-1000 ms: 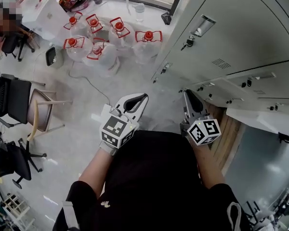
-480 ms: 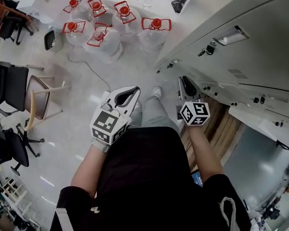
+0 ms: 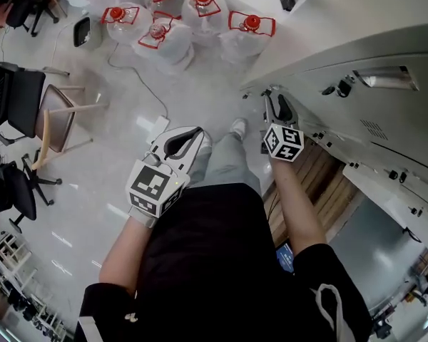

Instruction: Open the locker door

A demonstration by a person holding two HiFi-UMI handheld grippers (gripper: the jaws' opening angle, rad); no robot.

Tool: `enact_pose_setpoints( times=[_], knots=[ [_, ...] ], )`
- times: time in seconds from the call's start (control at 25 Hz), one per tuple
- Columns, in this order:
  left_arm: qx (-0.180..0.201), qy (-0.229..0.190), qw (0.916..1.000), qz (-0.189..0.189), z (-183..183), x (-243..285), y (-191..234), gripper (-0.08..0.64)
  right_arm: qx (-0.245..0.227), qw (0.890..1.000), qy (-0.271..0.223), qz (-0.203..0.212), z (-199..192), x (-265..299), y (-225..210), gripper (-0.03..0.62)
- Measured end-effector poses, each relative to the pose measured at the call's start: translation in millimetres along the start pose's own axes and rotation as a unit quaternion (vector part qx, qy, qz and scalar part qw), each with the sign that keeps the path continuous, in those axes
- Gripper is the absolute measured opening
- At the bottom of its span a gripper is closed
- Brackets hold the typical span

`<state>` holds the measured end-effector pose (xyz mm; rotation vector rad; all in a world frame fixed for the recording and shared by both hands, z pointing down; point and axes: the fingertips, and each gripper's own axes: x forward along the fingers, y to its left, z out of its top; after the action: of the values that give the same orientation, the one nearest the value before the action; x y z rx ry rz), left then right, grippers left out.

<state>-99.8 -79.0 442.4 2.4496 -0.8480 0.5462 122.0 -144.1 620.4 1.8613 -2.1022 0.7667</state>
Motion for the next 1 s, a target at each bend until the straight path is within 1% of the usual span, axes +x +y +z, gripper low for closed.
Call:
enact_pose_setpoints(
  times=[0.32, 0.44, 0.68, 0.88, 1.0],
  knots=[
    [-0.015, 0.02, 0.9994, 0.025, -26.9, -14.2, 7.9, 0.025, 0.019, 0.999, -0.003, -0.035, -15.2, 36.7, -15.0, 0.209],
    [-0.022, 0.026, 0.9989, 0.032, -35.2, -17.7, 10.3, 0.025, 0.018, 0.999, -0.007, -0.039, -15.2, 46.0, -16.2, 0.213],
    [-0.026, 0.028, 0.9987, 0.033, -40.6, -20.0, 8.9, 0.025, 0.02, 0.998, -0.017, -0.062, -15.7, 56.9, -13.9, 0.218],
    [-0.025, 0.029, 0.9989, 0.027, -41.4, -21.0, 6.2, 0.025, 0.051, 0.994, -0.029, -0.089, -14.0, 60.4, -15.8, 0.227],
    [-0.026, 0.028, 0.999, 0.025, -43.1, -23.5, 7.1, 0.025, 0.072, 0.993, -0.035, -0.089, -12.7, 59.9, -15.1, 0.227]
  ],
)
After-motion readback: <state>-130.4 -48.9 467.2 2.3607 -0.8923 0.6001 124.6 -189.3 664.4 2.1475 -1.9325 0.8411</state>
